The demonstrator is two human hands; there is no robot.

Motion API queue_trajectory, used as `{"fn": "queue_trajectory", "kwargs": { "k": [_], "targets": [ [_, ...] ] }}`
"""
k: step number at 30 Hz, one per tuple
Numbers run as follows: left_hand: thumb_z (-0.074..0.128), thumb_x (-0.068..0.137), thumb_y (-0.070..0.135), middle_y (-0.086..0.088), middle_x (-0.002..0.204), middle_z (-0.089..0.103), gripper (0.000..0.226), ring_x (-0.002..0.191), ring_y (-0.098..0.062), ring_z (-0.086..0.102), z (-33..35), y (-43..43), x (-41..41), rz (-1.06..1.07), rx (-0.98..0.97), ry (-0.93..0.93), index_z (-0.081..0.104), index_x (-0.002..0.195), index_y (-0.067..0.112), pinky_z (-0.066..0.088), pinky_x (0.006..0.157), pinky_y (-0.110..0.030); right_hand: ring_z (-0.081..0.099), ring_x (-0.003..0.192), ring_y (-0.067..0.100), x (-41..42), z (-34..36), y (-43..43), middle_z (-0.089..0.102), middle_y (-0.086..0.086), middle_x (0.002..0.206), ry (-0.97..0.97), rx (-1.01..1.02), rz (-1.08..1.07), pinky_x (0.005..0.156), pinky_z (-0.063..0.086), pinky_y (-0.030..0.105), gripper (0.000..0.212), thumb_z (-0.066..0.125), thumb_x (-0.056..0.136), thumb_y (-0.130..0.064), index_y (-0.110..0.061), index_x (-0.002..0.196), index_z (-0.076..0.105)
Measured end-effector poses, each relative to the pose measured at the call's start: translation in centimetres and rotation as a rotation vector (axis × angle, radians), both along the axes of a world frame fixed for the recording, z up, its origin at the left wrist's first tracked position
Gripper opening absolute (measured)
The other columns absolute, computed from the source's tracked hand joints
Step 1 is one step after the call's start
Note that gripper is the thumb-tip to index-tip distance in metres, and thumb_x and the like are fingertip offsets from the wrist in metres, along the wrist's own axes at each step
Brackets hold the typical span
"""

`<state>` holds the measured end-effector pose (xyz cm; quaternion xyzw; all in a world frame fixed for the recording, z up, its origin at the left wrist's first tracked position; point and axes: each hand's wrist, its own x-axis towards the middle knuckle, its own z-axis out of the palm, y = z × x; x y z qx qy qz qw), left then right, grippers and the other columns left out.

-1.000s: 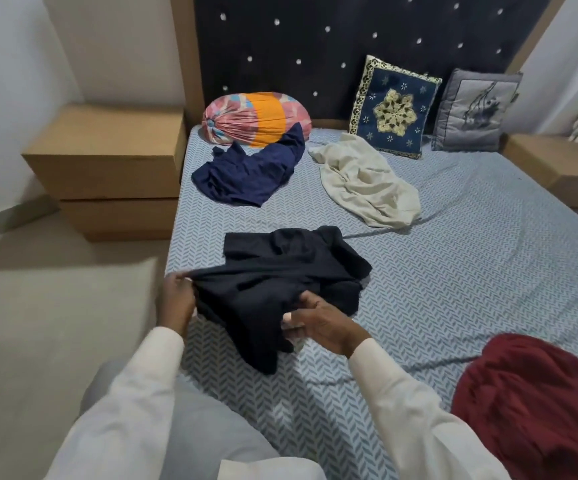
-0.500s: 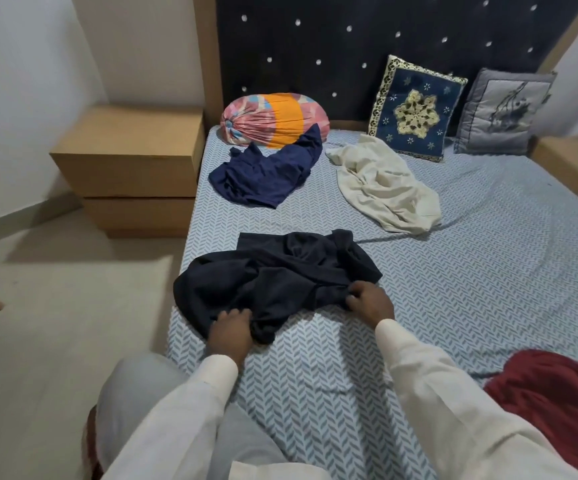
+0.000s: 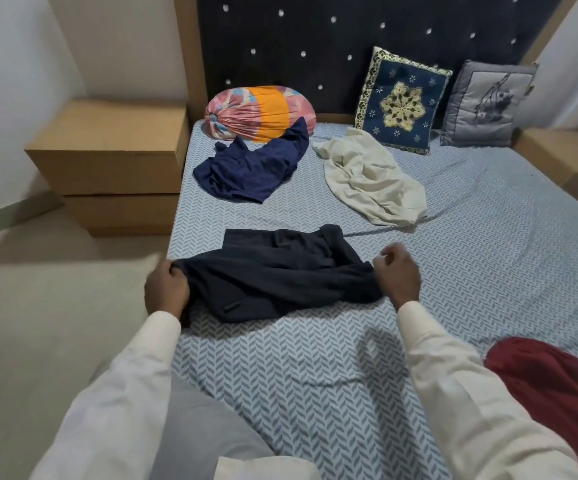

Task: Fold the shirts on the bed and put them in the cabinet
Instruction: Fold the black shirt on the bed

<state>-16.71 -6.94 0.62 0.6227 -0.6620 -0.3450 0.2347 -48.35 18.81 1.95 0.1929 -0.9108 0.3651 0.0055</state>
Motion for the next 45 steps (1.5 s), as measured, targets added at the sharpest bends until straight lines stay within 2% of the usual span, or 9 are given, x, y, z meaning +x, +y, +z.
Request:
{"fn": "queue_trajectory", "kwargs": {
  "k": [5, 10, 15, 19, 29, 34, 38, 41, 45],
  "targets": [
    [0.043, 0.092, 0.039, -0.017, 0.091, 0.059, 0.034, 0.076, -0.034, 0.062, -2.5, 2.2, 0.6, 0.258, 0.358, 0.300, 0.046, 0.104, 0.007, 0.057, 0.074, -0.042, 0.056, 0.095, 0.018, 4.1, -7.2, 1.1, 0.053, -0.001, 0.108, -0.213, 0.368, 0.457, 0.082, 0.052, 0.039, 0.043, 0.070, 0.070, -0.038, -0.029, 0.109, 0.055],
    [0.038, 0.099, 0.044, -0.010, 0.066, 0.051, 0.042, 0.054, -0.022, 0.050, -4.1, 5.6, 0.1, 0.144, 0.830, 0.467, 0.050, 0.091, 0.005, 0.040, 0.052, -0.029, 0.041, 0.117, 0.032, 4.7, -9.3, -0.3, 0.042, 0.008, 0.128, -0.059, 0.479, 0.340, 0.086, 0.049, 0.041, 0.054, 0.069, 0.082, -0.032, -0.025, 0.131, 0.049],
    [0.070, 0.075, 0.033, -0.016, 0.091, 0.063, 0.092, 0.069, -0.027, 0.061, -6.5, 4.8, -0.7, 0.039, 0.667, 0.278, 0.021, 0.146, 0.001, 0.053, 0.061, -0.031, 0.041, 0.107, 0.035, 3.8, -8.3, -1.8, 0.044, 0.011, 0.114, 0.064, 0.422, 0.280, 0.081, 0.048, 0.041, 0.016, 0.062, 0.085, -0.020, -0.018, 0.100, 0.064],
    [0.058, 0.095, 0.027, -0.012, 0.081, 0.052, 0.015, 0.067, -0.024, 0.054, -7.1, 2.7, -1.1, -0.043, 0.645, 0.394, 0.056, 0.092, 0.012, 0.043, 0.060, -0.028, 0.053, 0.090, 0.030, 2.4, -6.0, -2.6, 0.057, 0.007, 0.092, -0.026, 0.181, 0.433, 0.083, 0.047, 0.043, 0.013, 0.056, 0.088, -0.029, -0.017, 0.082, 0.056],
    [0.041, 0.101, 0.037, 0.001, 0.083, 0.051, 0.023, 0.075, -0.013, 0.046, 7.4, -2.3, -4.4, -0.005, 0.104, 0.763, 0.048, 0.085, 0.023, 0.042, 0.068, -0.030, 0.049, 0.065, 0.012, -0.1, 6.9, -3.0, 0.055, -0.005, 0.070, 0.028, -0.317, 0.330, 0.064, 0.039, 0.026, 0.016, 0.067, 0.091, -0.031, -0.018, 0.087, 0.059],
    [0.053, 0.087, 0.063, -0.005, 0.094, 0.061, 0.047, 0.083, -0.017, 0.057, 6.6, -1.1, -2.0, 0.033, 0.228, 0.805, 0.055, 0.096, 0.016, 0.048, 0.077, -0.034, 0.050, 0.053, 0.010, 0.0, 5.5, -0.6, 0.054, -0.003, 0.055, -0.225, -0.049, 0.530, 0.059, 0.042, 0.028, 0.020, 0.078, 0.081, -0.028, -0.017, 0.077, 0.062],
    [0.063, 0.054, 0.089, -0.005, 0.123, 0.067, 0.101, 0.103, -0.025, 0.068, -2.7, 2.2, 2.5, -0.029, 0.731, 0.632, 0.061, 0.123, 0.015, 0.052, 0.095, -0.046, 0.057, 0.062, 0.016, 2.4, -0.8, 1.2, 0.060, -0.001, 0.067, -0.431, 0.188, 0.433, 0.061, 0.048, 0.032, 0.052, 0.089, 0.060, -0.051, -0.015, 0.082, 0.058],
    [0.078, 0.077, 0.052, 0.002, 0.115, 0.064, 0.055, 0.104, -0.019, 0.063, -3.9, 5.7, 3.8, -0.194, 0.775, 0.455, 0.058, 0.116, 0.018, 0.050, 0.098, -0.038, 0.053, 0.113, 0.030, 4.6, -4.7, 2.0, 0.053, 0.008, 0.117, -0.415, 0.657, 0.439, 0.094, 0.049, 0.043, 0.096, 0.086, 0.045, -0.065, -0.021, 0.123, 0.050],
    [0.079, 0.075, 0.028, -0.015, 0.107, 0.068, 0.035, 0.099, -0.030, 0.064, -4.8, 6.1, 4.0, -0.519, 0.388, -0.197, 0.060, 0.097, 0.008, 0.052, 0.088, -0.036, 0.051, 0.114, 0.039, 8.0, -6.3, 1.8, 0.054, 0.014, 0.116, -0.208, 0.623, 0.304, 0.091, 0.049, 0.045, 0.032, 0.059, 0.082, -0.031, -0.021, 0.111, 0.052]
  ]
}}
